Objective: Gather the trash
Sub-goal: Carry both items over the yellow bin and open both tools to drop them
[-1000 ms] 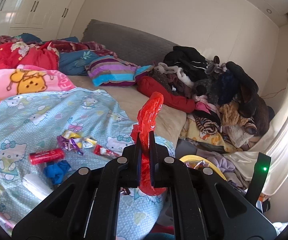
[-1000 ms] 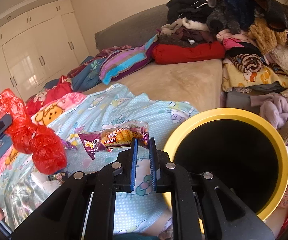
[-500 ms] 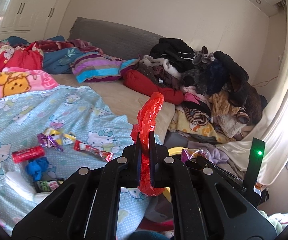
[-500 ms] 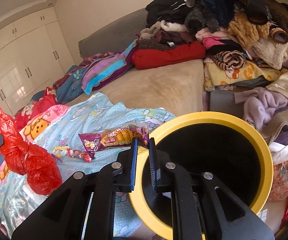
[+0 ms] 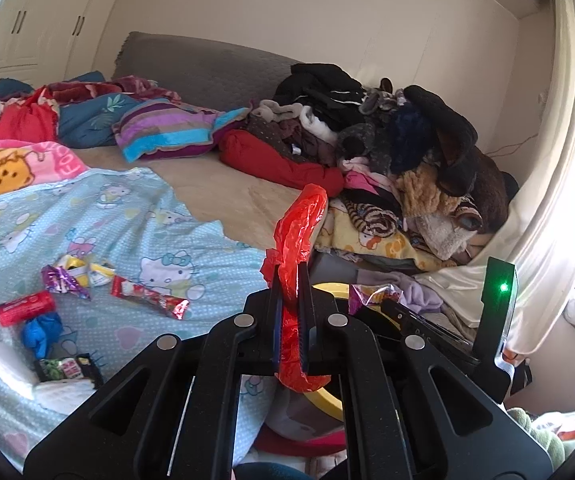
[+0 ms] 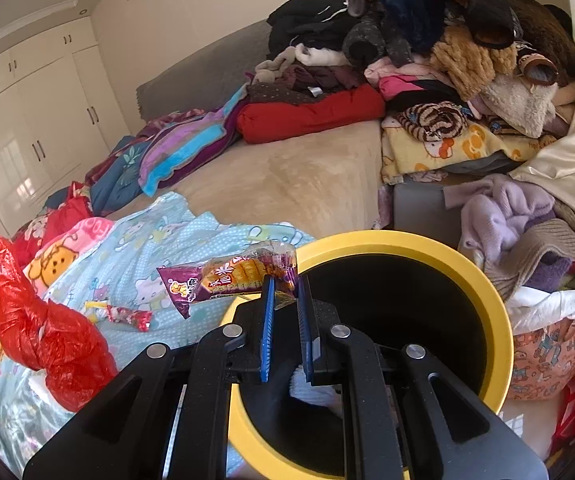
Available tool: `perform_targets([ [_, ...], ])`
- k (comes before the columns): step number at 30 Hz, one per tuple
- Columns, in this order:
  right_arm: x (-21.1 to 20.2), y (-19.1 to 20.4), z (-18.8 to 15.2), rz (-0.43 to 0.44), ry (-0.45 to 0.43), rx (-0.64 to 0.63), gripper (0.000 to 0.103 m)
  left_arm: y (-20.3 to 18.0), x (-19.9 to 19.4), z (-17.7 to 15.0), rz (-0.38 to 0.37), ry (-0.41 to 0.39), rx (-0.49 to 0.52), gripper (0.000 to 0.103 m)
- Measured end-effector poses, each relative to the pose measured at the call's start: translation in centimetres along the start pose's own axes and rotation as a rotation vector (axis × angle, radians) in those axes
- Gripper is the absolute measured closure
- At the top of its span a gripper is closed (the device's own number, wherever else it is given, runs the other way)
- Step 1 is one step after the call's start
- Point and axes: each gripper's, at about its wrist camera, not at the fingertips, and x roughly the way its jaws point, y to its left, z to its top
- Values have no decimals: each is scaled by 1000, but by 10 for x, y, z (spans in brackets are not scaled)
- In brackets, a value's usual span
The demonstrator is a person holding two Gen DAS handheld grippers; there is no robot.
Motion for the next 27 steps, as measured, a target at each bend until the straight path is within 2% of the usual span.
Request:
perform_targets([
  [11, 3, -25, 2, -54, -3, 29, 92, -18, 19, -3, -47, 31, 6, 100],
  [27, 13, -61, 0, -151, 17, 74, 91, -49, 70, -22, -112, 119, 58, 100],
])
